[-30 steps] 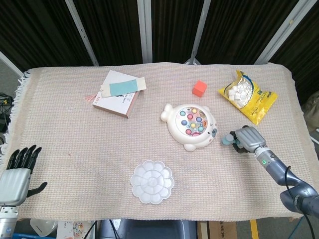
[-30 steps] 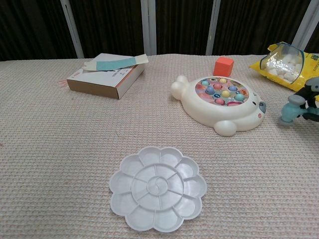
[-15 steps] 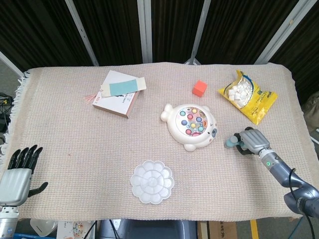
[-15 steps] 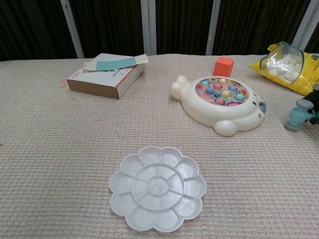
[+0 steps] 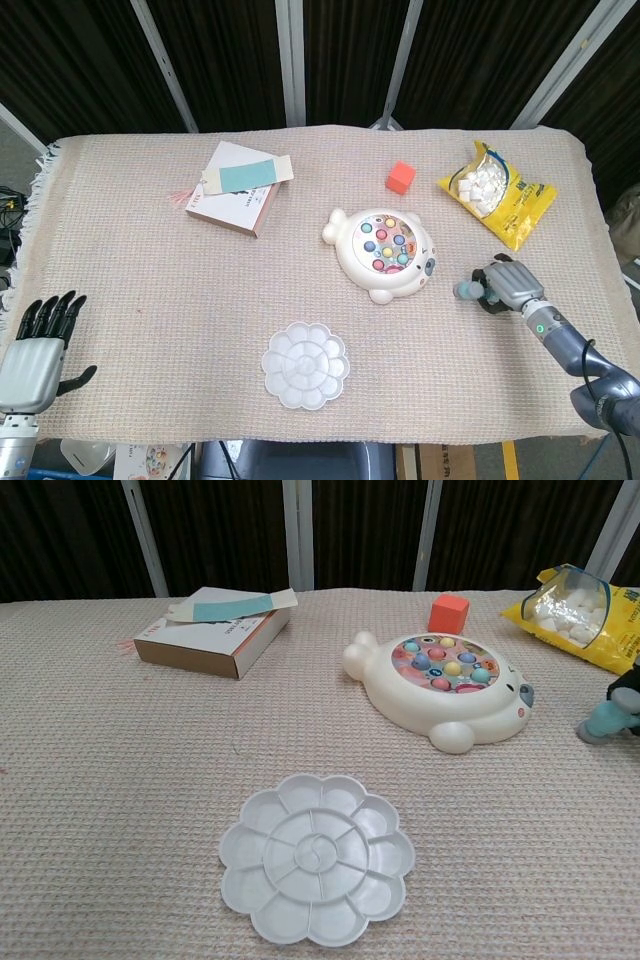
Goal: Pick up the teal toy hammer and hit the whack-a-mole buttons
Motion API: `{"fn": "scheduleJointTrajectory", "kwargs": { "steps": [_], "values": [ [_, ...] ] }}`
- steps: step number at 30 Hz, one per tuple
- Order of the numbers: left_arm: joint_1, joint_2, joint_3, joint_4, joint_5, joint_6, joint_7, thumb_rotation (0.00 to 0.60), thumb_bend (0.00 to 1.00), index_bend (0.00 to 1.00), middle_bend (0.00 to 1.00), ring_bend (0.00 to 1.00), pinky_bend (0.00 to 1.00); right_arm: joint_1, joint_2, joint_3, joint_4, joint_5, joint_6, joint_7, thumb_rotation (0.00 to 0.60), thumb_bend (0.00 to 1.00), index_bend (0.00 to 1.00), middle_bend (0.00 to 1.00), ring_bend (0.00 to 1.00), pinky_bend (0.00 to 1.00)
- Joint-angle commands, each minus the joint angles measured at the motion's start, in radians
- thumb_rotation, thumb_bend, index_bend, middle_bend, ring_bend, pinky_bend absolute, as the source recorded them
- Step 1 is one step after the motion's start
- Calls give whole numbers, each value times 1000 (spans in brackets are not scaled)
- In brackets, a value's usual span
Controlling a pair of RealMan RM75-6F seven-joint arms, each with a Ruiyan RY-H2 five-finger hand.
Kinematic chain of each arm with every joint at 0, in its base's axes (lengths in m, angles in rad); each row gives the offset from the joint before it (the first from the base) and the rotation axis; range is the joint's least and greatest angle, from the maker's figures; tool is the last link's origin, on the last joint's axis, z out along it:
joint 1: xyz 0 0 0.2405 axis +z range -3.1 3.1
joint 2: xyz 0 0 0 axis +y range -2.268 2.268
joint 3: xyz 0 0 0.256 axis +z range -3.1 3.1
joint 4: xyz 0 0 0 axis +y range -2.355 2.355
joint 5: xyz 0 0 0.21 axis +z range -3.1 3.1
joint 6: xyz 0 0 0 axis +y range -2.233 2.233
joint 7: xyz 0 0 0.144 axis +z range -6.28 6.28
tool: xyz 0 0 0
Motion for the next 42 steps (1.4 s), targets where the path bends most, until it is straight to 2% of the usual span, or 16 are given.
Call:
{"fn": "scheduleJointTrajectory", "kwargs": {
  "steps": [1, 4, 15, 20, 29, 42],
  "values": [
    [0, 0, 0, 0, 0, 0, 1, 600, 155, 0, 0, 0, 0, -1, 2, 4, -3, 2, -3, -4, 600, 370, 543, 554, 331, 109],
    [0, 0, -1, -1, 0, -1, 1, 600, 154, 0, 0, 0, 0, -2, 3, 8, -4, 4, -7, -8, 600, 315, 540, 551, 328, 100],
    [-6, -4, -4, 2, -10, -14, 2, 600, 154, 0, 0, 0, 0, 5, 13, 30, -12, 20, -37, -22, 600, 311, 523, 531, 313, 92],
    [-9, -6, -7, 3, -15, -18, 1, 600, 154, 0, 0, 0, 0, 20, 29, 47, -27, 38, -63, -40, 600, 311, 445, 480, 278, 71],
    [-10, -9, -7, 10, -24, -24, -6, 600, 154, 0, 0, 0, 0, 45, 50, 69, -48, 82, -125, -82, 600, 311, 221, 351, 185, 36],
    [-11, -13, -8, 20, -33, -28, -15, 600, 155, 0, 0, 0, 0, 69, 51, 96, -59, 150, -179, -167, 600, 311, 202, 341, 176, 24]
  ]
}}
